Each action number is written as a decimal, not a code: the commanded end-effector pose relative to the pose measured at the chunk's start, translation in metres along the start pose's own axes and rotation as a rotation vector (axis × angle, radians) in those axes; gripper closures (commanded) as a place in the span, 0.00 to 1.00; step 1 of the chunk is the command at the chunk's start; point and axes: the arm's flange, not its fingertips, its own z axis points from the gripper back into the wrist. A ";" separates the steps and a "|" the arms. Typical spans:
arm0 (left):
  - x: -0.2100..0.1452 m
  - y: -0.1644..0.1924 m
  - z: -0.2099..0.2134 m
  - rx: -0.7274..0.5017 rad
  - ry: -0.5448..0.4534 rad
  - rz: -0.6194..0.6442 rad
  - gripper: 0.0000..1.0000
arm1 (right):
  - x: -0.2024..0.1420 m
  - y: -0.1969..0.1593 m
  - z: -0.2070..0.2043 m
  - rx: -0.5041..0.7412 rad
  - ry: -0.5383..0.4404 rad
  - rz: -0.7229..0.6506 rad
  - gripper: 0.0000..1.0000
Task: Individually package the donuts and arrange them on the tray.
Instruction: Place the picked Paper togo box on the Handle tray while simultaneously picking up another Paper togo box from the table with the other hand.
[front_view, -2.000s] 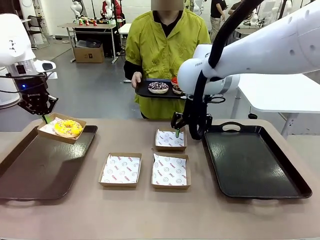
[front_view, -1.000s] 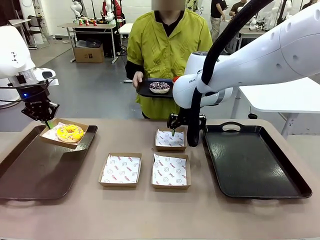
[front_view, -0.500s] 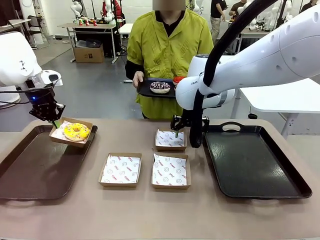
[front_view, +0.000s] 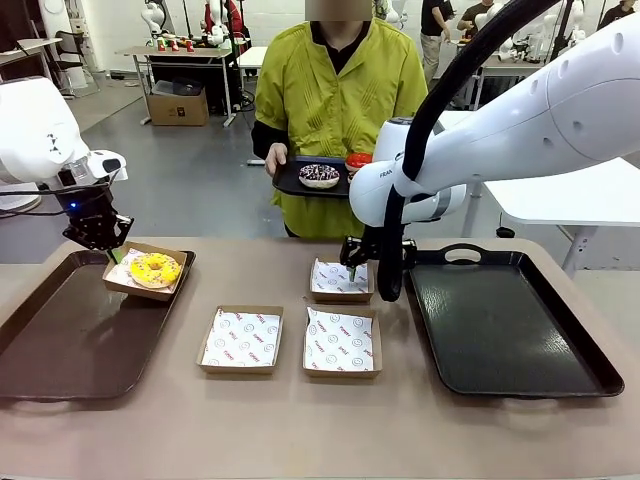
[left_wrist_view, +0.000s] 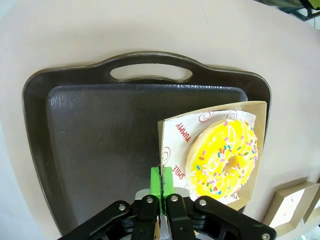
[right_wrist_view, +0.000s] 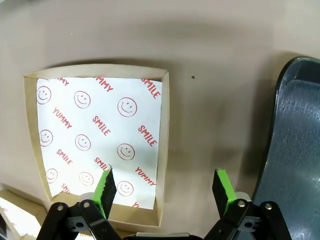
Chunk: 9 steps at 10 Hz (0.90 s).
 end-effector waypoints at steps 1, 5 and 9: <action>0.008 0.000 -0.003 0.028 -0.007 0.028 0.58 | 0.004 0.004 -0.004 -0.012 -0.034 -0.003 0.33; 0.009 0.001 -0.008 0.040 0.003 0.034 0.00 | 0.003 0.004 -0.004 -0.015 -0.040 -0.014 1.00; 0.007 0.002 -0.006 0.028 0.008 0.034 0.00 | 0.002 0.006 -0.004 -0.036 -0.051 -0.014 1.00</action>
